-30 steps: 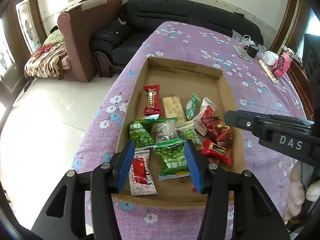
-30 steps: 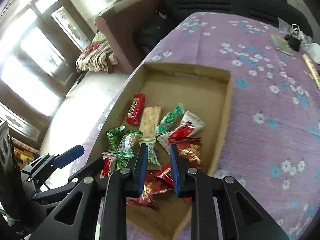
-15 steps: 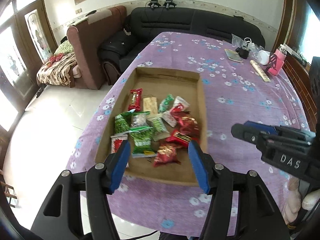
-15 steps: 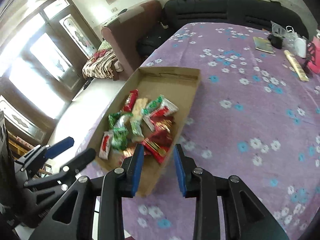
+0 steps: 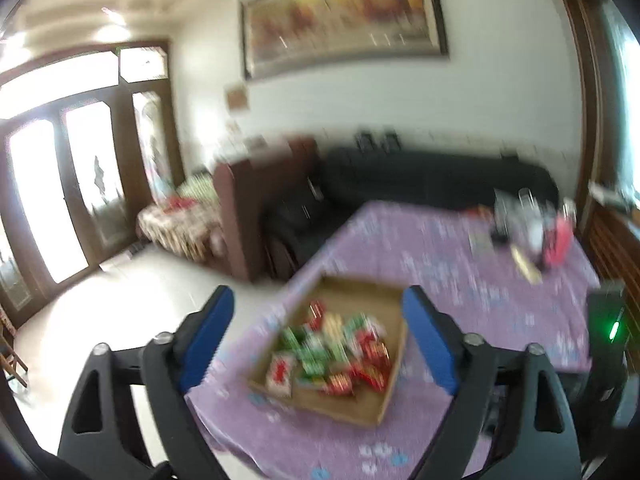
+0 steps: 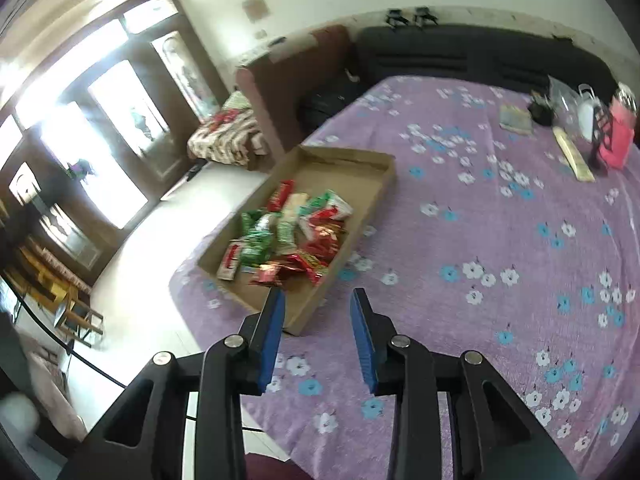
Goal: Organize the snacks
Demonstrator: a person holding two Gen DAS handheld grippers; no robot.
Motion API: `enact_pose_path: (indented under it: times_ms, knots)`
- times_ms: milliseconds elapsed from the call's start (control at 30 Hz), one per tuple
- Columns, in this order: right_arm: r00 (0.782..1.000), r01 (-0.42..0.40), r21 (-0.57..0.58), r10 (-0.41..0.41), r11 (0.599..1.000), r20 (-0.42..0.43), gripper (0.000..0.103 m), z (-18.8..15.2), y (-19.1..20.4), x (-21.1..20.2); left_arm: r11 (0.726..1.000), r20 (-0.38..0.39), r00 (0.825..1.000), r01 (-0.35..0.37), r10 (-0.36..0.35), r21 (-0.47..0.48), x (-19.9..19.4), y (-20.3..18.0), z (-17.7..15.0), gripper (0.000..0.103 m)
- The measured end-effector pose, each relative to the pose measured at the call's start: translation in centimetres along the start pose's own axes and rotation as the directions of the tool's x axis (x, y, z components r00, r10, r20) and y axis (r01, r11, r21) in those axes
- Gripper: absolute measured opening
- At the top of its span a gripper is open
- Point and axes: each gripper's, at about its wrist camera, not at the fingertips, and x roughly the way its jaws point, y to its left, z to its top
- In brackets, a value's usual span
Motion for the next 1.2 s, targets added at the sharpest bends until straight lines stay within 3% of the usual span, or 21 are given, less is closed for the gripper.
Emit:
enact_pose_path:
  times_ms: [67, 133, 233, 367, 467, 600, 700, 800, 933, 1067, 1200]
  knots:
    - [1.0, -0.017, -0.029, 0.017, 0.999, 0.023, 0.037, -0.1, 1.0, -0.8, 0.999, 0.095, 0.995, -0.031, 0.033, -0.027, -2.4, 1.0, 1.4, 0.095]
    - [0.998, -0.032, -0.062, 0.035, 0.998, 0.047, 0.042, -0.1, 2.1, -1.6, 0.998, 0.13, 0.991, -0.028, 0.034, -0.048, -3.7, 1.7, 2.5, 0.097]
    - [0.996, -0.053, -0.104, 0.06, 0.993, 0.062, 0.044, -0.2, 3.3, -1.9, 0.996, 0.105, 0.992, -0.069, 0.075, -0.064, -3.9, 2.5, 3.6, 0.098]
    - [0.994, -0.088, -0.124, 0.095, 0.988, 0.054, 0.044, -0.8, 4.4, -1.6, 0.972, 0.048, 0.973, -0.22, 0.224, -0.08, -3.6, 2.9, 3.8, 0.098]
    - [0.994, -0.088, -0.132, 0.096, 0.987, 0.052, 0.044, -1.0, 4.6, -1.5, 0.967, 0.056, 0.967, -0.245, 0.25, -0.074, -3.6, 2.7, 3.3, 0.098]
    - [0.996, -0.072, -0.141, 0.079, 0.987, 0.049, 0.046, -1.1, 4.7, -1.1, 0.982, -0.044, 0.991, -0.133, 0.128, -0.137, -1.3, 3.5, 2.1, 0.098]
    - [0.998, -0.04, -0.162, 0.049, 0.986, 0.046, 0.052, -1.5, 5.3, -0.2, 0.98, -0.125, 0.989, -0.097, 0.076, -0.175, 0.8, 4.2, 0.7, 0.099]
    - [0.999, -0.028, -0.174, 0.03, 0.984, 0.011, 0.053, -1.7, 5.9, 1.4, 0.982, -0.22, 0.973, -0.103, 0.066, -0.159, 3.6, 4.6, -1.2, 0.099]
    - [0.999, -0.001, -0.179, -0.007, 0.984, -0.045, 0.053, -1.7, 6.9, 4.3, 0.989, -0.343, 0.937, -0.103, 0.062, -0.103, 7.2, 4.8, -3.9, 0.099]
    - [0.995, 0.039, -0.175, -0.054, 0.984, -0.085, 0.053, -1.5, 7.5, 6.8, 0.992, -0.424, 0.905, -0.084, 0.035, -0.098, 9.8, 5.6, -6.2, 0.099]
    - [0.989, 0.077, -0.15, -0.095, 0.986, -0.115, 0.053, -0.9, 7.5, 8.9, 0.993, -0.468, 0.884, -0.069, 0.017, -0.094, 11.8, 6.5, -7.3, 0.099]
